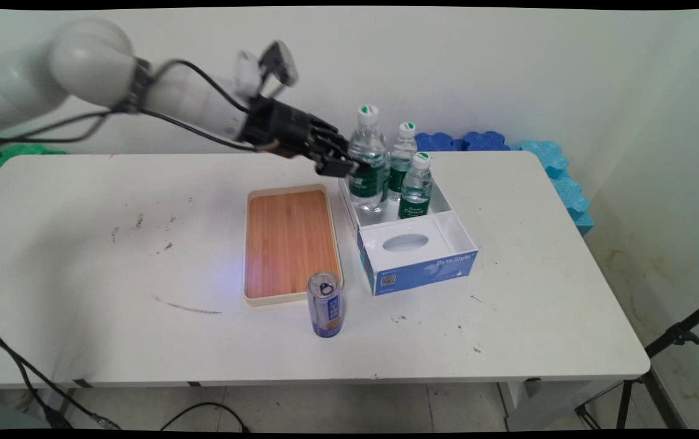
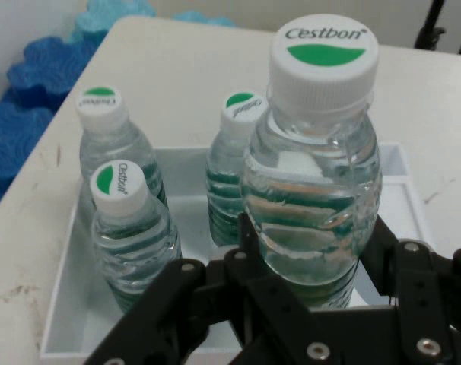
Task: Place the picked object on the tray
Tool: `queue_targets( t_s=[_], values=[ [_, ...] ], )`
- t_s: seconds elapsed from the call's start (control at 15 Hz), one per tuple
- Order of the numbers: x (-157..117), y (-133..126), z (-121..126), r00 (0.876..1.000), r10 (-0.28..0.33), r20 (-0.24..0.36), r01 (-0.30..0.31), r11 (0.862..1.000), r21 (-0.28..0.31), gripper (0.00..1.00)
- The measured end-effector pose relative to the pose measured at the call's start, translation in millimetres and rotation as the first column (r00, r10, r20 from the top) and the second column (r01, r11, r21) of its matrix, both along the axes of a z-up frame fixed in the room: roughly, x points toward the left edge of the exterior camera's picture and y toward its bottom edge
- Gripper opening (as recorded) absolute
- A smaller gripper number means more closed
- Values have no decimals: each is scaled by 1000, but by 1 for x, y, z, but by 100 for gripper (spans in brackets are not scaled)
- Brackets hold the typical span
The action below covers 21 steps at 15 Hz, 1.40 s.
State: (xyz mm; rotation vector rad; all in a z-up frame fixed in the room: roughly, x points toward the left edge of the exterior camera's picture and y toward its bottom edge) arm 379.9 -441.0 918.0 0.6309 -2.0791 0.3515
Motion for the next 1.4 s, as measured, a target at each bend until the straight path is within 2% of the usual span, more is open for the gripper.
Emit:
queue_targets(
  t_s=[0.13,0.27,0.53,0.87,1.4],
  values=[
    [24,15,22,999,-33,-8,33,999,-14,0],
    [45,31,33,998,-59,-5,59,998,-15,0],
    [81,66,35,994,-109,14,110,994,-6,0],
    [99,93,9,989,-137,49,137,991,0,0],
    [92,99,-48,983,-141,114,140,990,14,0]
  ],
)
